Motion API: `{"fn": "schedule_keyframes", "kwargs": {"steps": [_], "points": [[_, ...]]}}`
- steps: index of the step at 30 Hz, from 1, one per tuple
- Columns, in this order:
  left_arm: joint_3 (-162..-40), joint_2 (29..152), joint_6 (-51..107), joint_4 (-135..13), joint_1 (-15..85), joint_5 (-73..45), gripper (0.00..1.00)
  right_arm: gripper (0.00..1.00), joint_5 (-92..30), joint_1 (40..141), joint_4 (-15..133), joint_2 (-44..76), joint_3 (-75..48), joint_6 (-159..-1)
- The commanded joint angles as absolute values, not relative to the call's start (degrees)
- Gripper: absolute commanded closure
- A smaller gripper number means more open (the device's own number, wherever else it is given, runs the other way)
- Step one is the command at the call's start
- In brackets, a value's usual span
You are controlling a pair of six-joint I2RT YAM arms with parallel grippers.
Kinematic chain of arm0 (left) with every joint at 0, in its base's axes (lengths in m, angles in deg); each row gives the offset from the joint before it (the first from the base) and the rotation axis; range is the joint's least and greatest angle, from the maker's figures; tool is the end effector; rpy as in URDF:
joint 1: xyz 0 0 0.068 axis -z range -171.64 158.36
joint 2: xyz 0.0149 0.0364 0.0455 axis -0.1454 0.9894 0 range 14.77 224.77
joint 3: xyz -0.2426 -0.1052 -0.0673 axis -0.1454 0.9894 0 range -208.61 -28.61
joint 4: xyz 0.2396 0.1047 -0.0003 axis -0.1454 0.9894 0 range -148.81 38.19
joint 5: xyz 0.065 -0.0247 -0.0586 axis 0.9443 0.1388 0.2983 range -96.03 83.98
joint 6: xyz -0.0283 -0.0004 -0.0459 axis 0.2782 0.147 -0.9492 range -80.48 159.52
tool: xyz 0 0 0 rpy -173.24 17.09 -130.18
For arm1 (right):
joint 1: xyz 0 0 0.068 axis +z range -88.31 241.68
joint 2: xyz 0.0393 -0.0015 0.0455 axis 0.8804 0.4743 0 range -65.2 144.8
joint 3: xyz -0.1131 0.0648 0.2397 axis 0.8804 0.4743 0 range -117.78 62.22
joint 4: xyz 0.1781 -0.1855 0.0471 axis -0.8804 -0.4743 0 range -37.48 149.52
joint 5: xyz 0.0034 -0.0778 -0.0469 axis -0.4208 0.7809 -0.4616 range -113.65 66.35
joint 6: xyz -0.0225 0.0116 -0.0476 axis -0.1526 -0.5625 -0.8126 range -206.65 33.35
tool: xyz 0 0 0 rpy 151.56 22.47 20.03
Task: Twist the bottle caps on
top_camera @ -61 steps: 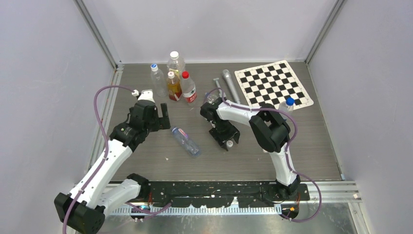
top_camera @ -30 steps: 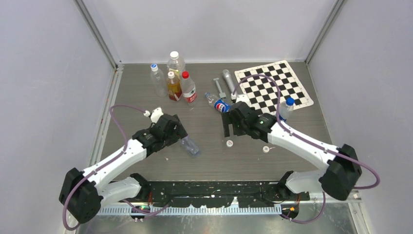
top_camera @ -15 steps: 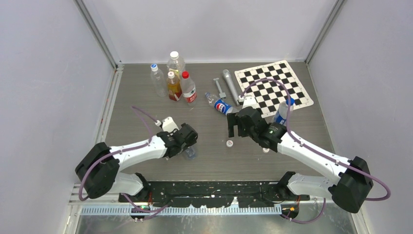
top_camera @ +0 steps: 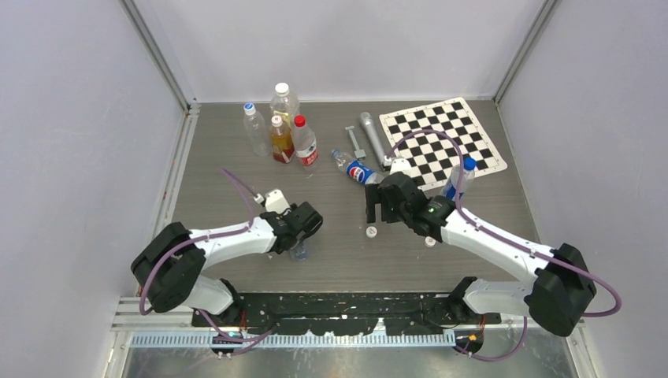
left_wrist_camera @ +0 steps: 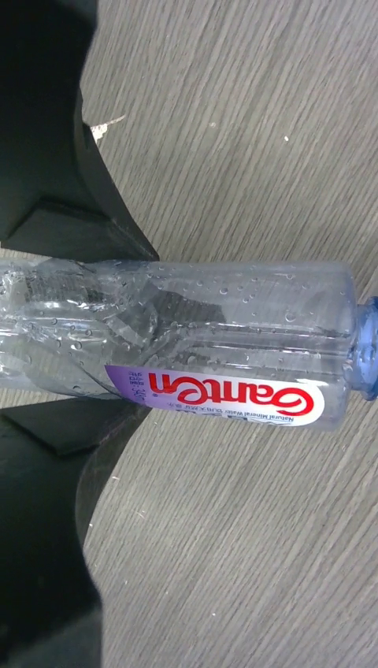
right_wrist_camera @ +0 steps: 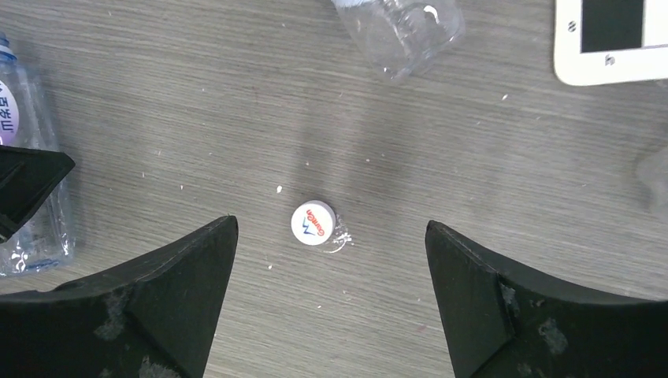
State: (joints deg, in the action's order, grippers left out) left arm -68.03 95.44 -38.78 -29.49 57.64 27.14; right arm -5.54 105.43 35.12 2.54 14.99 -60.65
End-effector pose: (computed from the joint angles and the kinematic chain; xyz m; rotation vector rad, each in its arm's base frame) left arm 0.1684 -0.1659 0.1597 -0.7433 2.3675 -0.0548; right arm 0.1860 0.1626 0.2521 -0.2056 2.3101 0.2467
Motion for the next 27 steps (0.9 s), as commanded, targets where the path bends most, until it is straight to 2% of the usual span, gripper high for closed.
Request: {"fn": "schedule_keyframes", "kwargs": {"steps": [1,7,15,27], "points": [[-69.4,92.1,-32.4,-31.1,57.8,29.5,0.46,0.06,-8.6,105.0,36.1,5.2,15.2,-56.0],[-66.6,82.1,-13.8,-40.0,57.8,30.1,0.58,0.06,-10.1,104.2,33.9,10.3,14.9,-51.7],[-56.9,62.8,11.6,-60.4,57.8,23.5,0.59,0.12,-10.2,103.9,35.0,14.9,14.8,-48.2],[-53.7,53.5,38.7,-70.7,57.8,12.6,0.56,0.43,-12.1,103.9,35.7,21.1,12.3,-46.9]]}}
